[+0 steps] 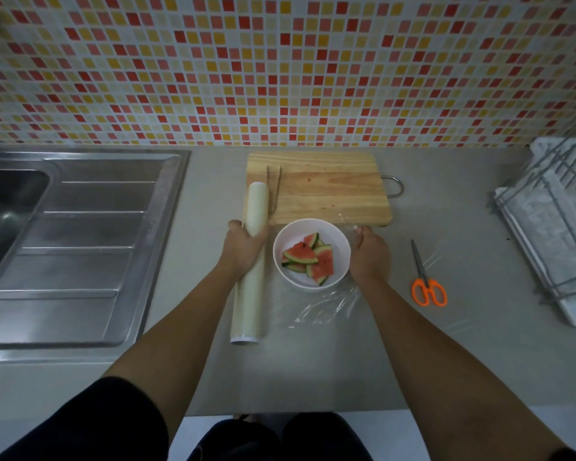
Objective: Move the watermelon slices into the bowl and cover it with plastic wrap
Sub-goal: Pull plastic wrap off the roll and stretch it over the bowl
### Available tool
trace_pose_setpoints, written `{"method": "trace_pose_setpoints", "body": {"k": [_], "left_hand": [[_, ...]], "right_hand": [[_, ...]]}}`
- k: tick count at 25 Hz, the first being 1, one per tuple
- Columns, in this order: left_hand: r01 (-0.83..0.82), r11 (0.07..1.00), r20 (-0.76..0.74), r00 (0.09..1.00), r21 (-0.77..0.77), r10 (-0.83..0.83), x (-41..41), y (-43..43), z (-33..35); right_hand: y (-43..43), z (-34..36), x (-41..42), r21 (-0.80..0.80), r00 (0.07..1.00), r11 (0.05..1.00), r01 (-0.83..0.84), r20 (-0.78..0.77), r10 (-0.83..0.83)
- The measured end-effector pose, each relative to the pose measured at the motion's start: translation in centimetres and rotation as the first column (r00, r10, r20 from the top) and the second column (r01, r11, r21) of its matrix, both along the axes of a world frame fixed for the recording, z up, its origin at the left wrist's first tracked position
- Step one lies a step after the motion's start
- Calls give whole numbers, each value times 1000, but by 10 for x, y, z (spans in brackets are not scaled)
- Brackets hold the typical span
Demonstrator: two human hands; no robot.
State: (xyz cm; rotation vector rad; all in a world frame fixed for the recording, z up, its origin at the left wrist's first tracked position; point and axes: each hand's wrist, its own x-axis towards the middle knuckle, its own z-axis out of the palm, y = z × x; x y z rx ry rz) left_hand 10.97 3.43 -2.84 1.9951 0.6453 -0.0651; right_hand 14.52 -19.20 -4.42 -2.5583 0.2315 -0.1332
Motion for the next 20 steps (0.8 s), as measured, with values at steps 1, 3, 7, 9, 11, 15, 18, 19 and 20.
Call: {"method": "trace_pose_setpoints", "body": {"k": [1,3,7,9,11,15,18,19,20], "left_hand": [[-9,1000,20,1000,-11,9,-1,1,-1],[-28,1000,28,999,-7,28,-1,5,-3],[-45,998,-5,999,34,45,2,10,-8],[-35,999,-9,999,23,35,2,10,-9],[-10,999,-3,1000,49,10,2,10,-11],[2,993,4,1000,116,-3,0,10,-11],[-8,992,16,1000,125,6,-1,9,-12],[-13,992,19,1000,123,11,-1,9,-12],[-17,993,18,1000,116,15,-1,8,-13]], "right_hand": [[0,-1,1,4,1000,1000,2,-1,-2],[0,-2,2,10,1000,1000,19,-3,-19],[0,-4,4,14,1000,1000,27,-10,-27],[0,-5,5,5,1000,1000,25,-6,-25],[-1,-7,5,7,1000,1000,29,-7,-29],[-2,-8,5,136,998,989,50,-42,-45],[-9,-8,10,414,968,904,111,-251,-4],[-11,-6,11,527,942,833,168,-336,22],[-13,-3,11,635,913,733,243,-405,48]]}}
